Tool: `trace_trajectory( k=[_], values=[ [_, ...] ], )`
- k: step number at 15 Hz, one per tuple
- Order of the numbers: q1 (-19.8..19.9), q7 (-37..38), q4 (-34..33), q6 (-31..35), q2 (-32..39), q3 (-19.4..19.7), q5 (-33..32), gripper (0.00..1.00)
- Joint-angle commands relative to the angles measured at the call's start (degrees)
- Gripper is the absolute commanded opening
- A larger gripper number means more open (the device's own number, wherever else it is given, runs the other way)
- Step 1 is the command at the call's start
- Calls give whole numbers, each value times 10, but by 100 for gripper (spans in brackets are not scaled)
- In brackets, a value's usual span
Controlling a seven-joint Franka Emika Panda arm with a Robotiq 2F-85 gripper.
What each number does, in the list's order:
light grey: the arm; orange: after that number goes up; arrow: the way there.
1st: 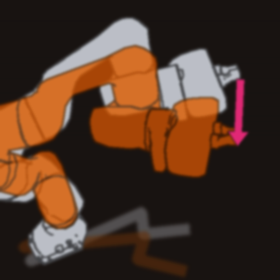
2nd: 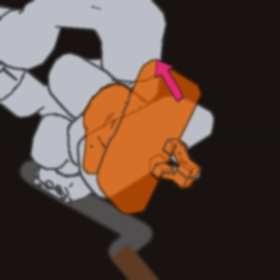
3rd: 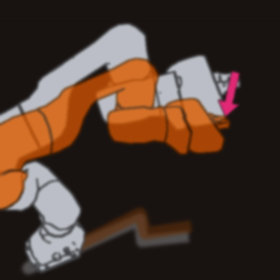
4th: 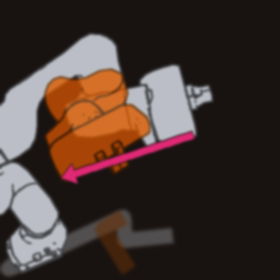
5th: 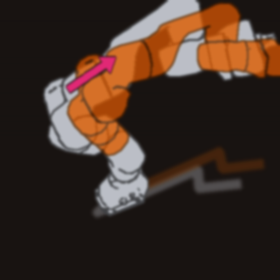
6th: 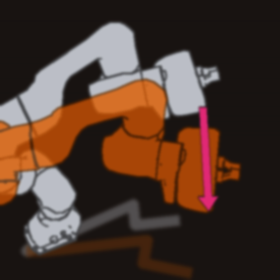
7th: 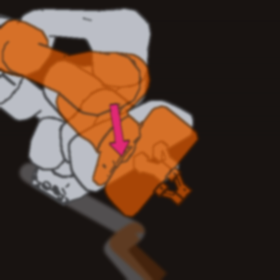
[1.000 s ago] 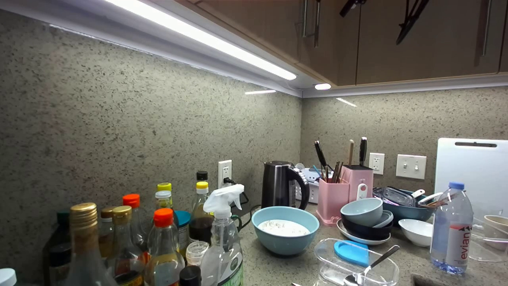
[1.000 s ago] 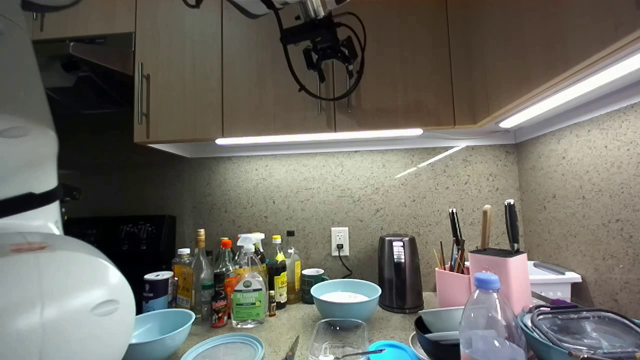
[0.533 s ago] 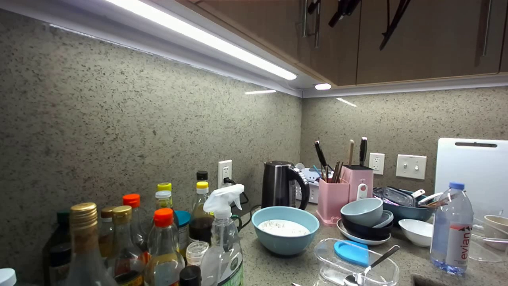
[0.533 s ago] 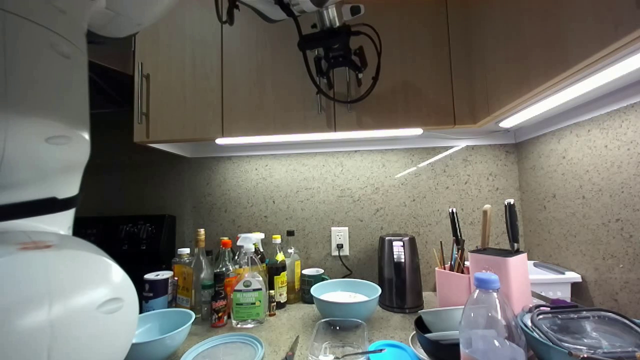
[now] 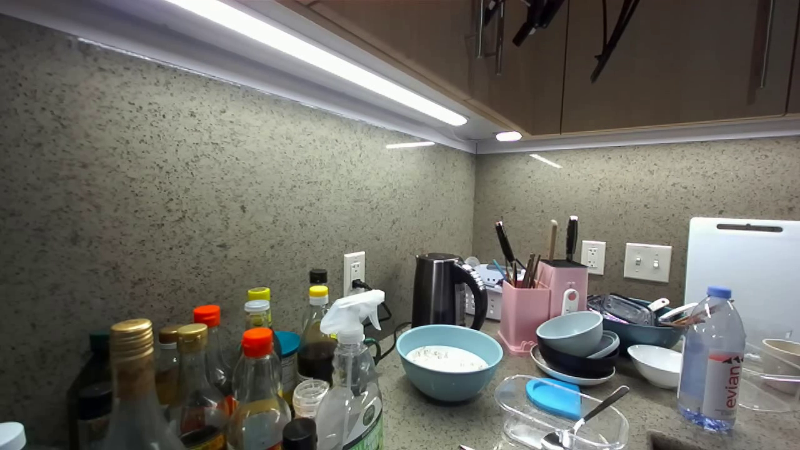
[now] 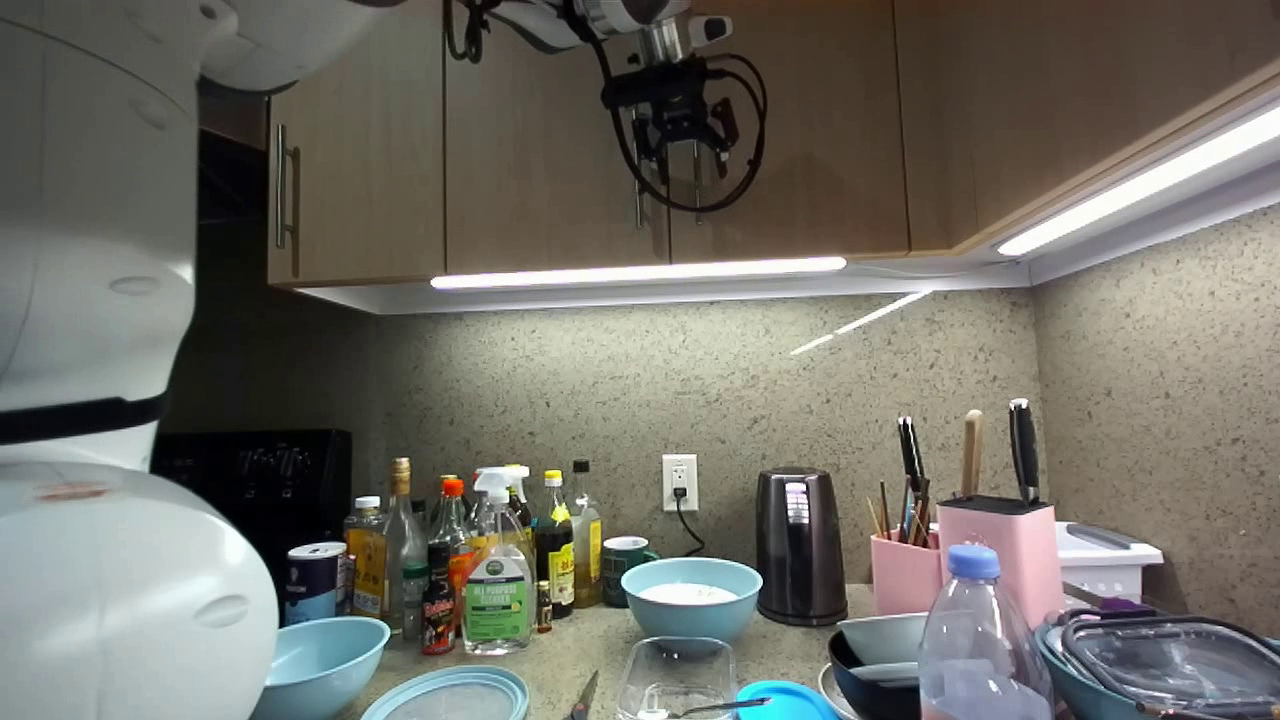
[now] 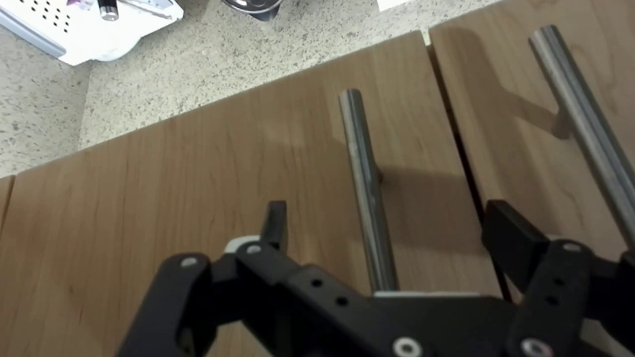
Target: Open the right cabinet door
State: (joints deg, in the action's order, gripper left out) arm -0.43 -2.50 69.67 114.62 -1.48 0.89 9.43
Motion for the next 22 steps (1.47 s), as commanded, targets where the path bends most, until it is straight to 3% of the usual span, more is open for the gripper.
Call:
trace_trajectory(
  k=[1,2,4,13,18,20,22],
  values=[
    [3,-6,-37,-14,23,4,19,100],
    [3,-4,-42,-17,26,4,21,75],
    [4,-1,-47,-24,27,5,24,67],
    [5,-13,-49,-24,19,11,59,7],
    [6,-17,-42,-35,14,19,74,7],
    [6,62,-29,-46,-4,21,-1,8],
    [7,99,-2,-38,-34,23,-35,7]
  ],
)
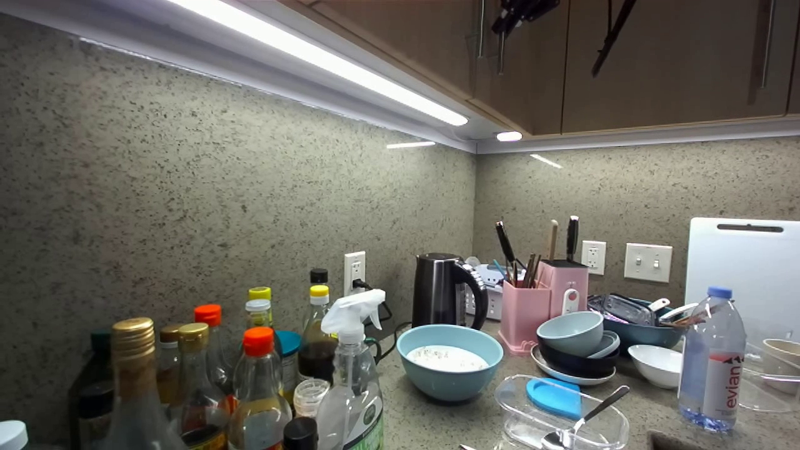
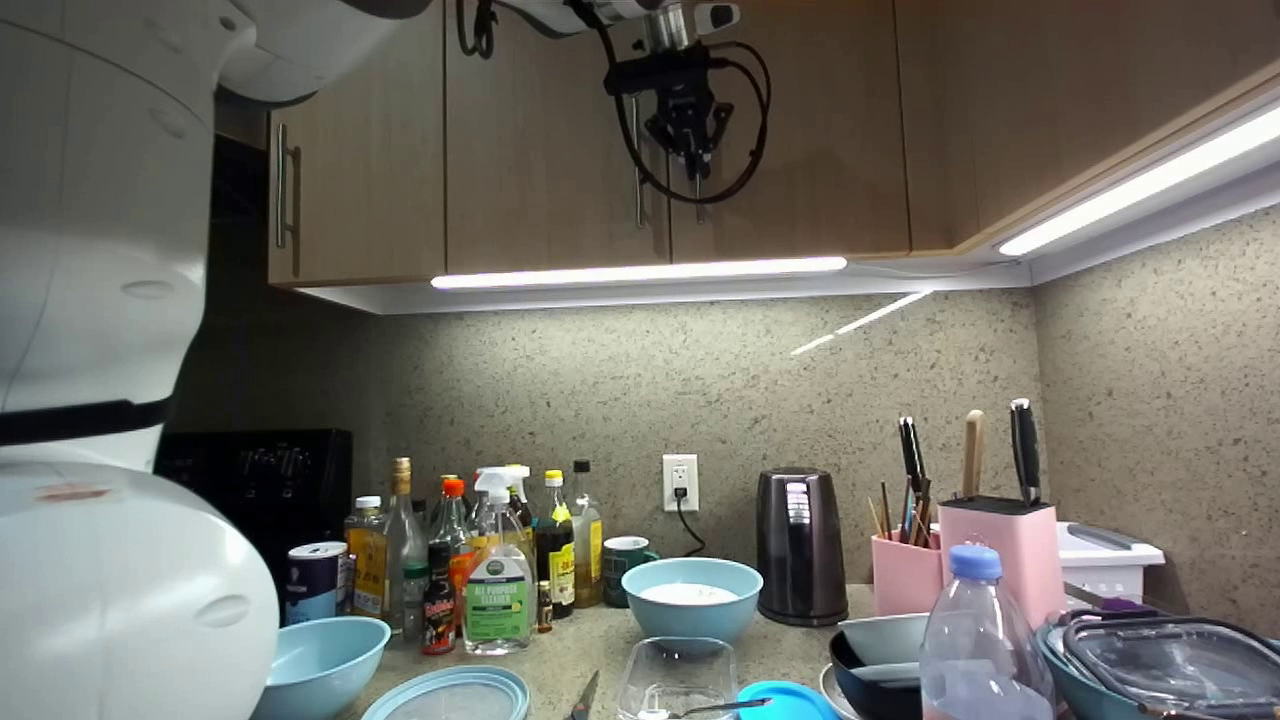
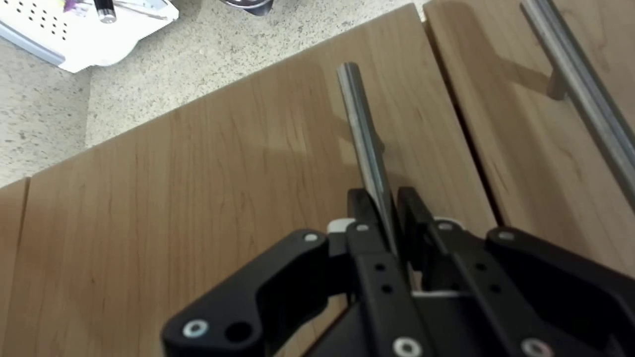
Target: Open the right cabinet door
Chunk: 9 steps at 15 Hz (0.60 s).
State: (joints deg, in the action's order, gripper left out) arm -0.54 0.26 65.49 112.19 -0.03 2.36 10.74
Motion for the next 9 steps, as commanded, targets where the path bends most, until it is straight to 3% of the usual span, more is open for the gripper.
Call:
trace_trajectory(
  k=[1,6,9],
  values=[
    [8,89,52,-15,-64,9,-58,8],
    [14,151,140,-23,-146,15,-68,8],
    [12,167,142,-29,-150,20,-38,8]
  ],
)
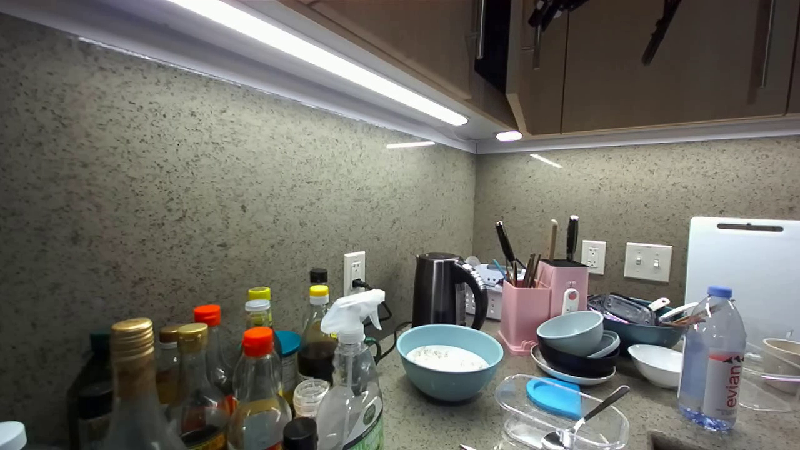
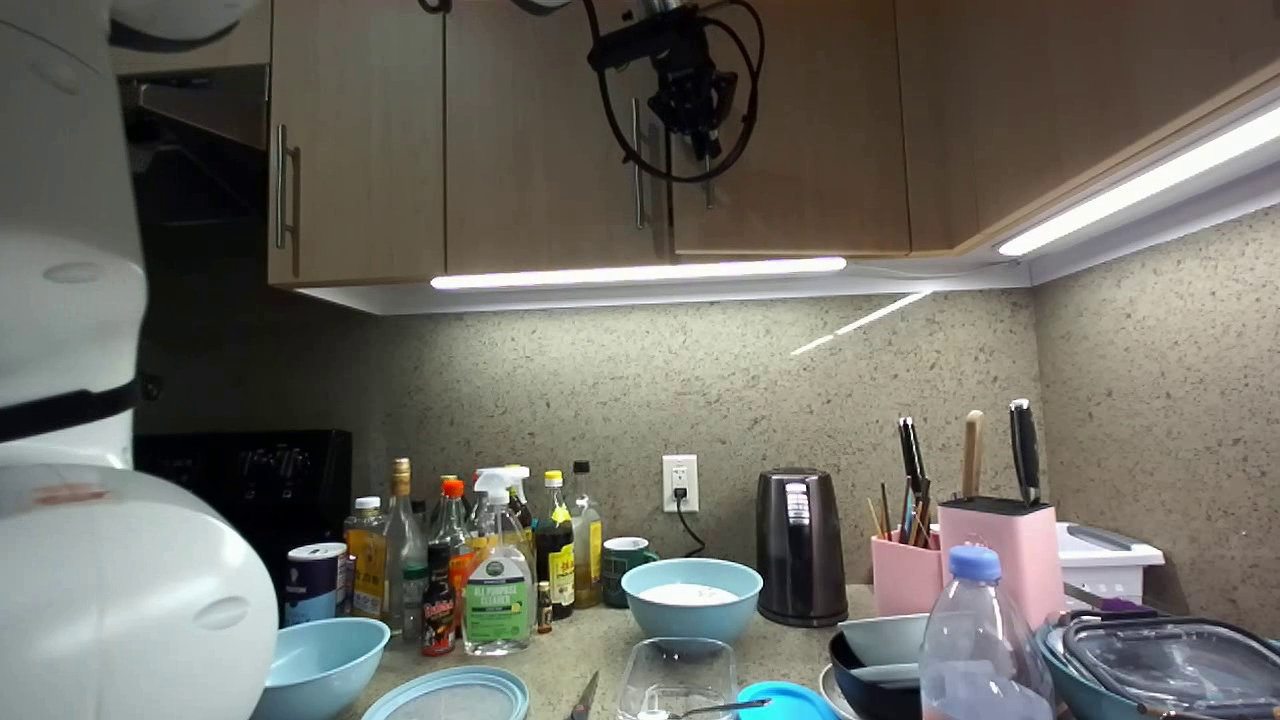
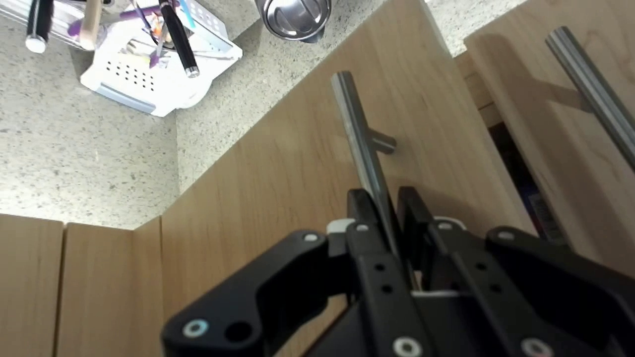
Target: Open the right cabinet door
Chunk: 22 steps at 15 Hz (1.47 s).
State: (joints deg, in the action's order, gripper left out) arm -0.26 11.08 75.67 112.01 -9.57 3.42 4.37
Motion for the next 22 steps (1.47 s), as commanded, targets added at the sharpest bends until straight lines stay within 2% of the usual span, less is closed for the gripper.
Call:
trace_trajectory(
  k=[1,5,6,8,20,22],
  values=[
    [1,3,7,0,-6,2,1,18],
    [1,7,11,0,-10,4,1,18],
    [3,14,12,3,-12,5,2,8],
    [13,42,19,-7,-19,13,-2,8],
    [63,57,202,-10,-190,78,-16,8],
    [103,71,225,-18,-206,83,-10,8]
  ],
)
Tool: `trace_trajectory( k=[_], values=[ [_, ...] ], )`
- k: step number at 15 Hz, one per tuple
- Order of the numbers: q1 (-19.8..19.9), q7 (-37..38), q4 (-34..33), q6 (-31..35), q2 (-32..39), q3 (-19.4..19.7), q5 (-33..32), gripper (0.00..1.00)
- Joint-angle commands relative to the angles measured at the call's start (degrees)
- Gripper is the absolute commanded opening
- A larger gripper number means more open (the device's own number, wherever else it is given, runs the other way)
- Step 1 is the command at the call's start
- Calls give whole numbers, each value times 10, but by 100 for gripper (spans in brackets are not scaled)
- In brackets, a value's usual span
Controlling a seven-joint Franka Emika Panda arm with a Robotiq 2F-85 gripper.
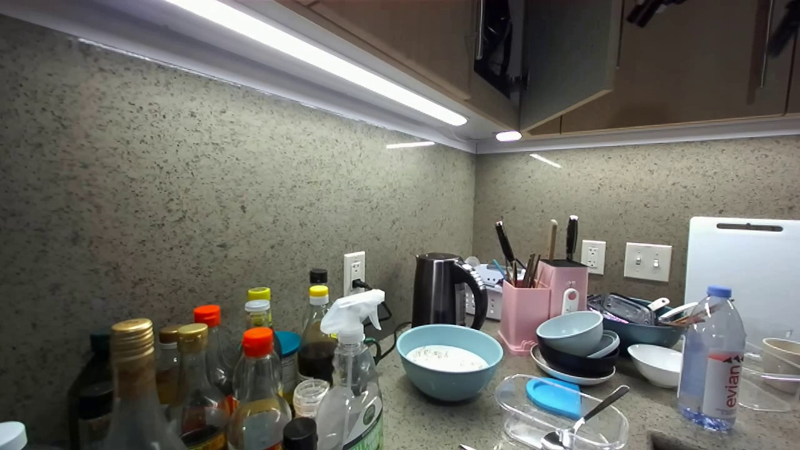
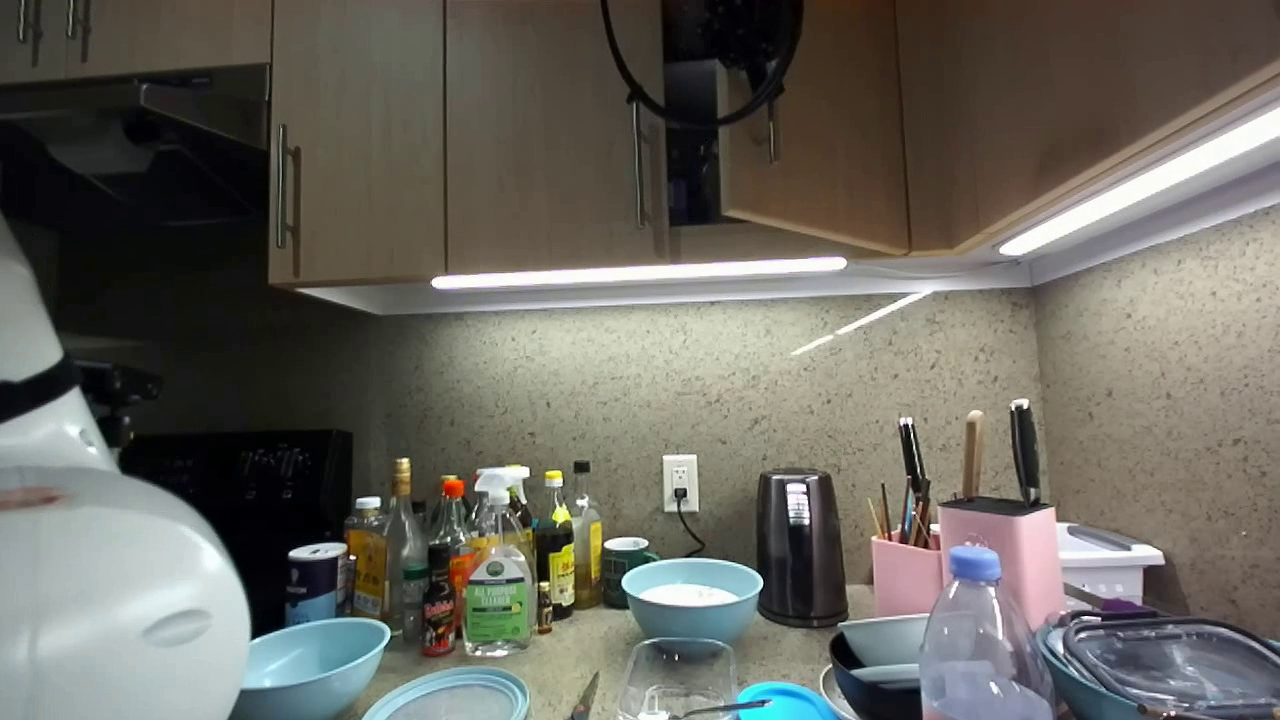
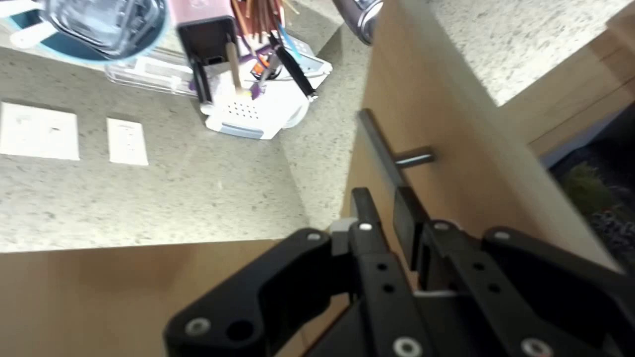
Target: Open the right cabinet door
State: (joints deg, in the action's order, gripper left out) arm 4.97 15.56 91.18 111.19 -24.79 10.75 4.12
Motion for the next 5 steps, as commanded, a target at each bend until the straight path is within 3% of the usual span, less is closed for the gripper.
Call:
trace_trajectory(
  k=[1,3,4,5],
  values=[
    [70,35,81,-16,-61,16,-8,8],
    [107,57,100,-23,-70,24,-12,7],
    [125,74,107,-24,-72,21,-18,28],
    [142,95,110,-27,-72,17,-22,32]
  ],
)
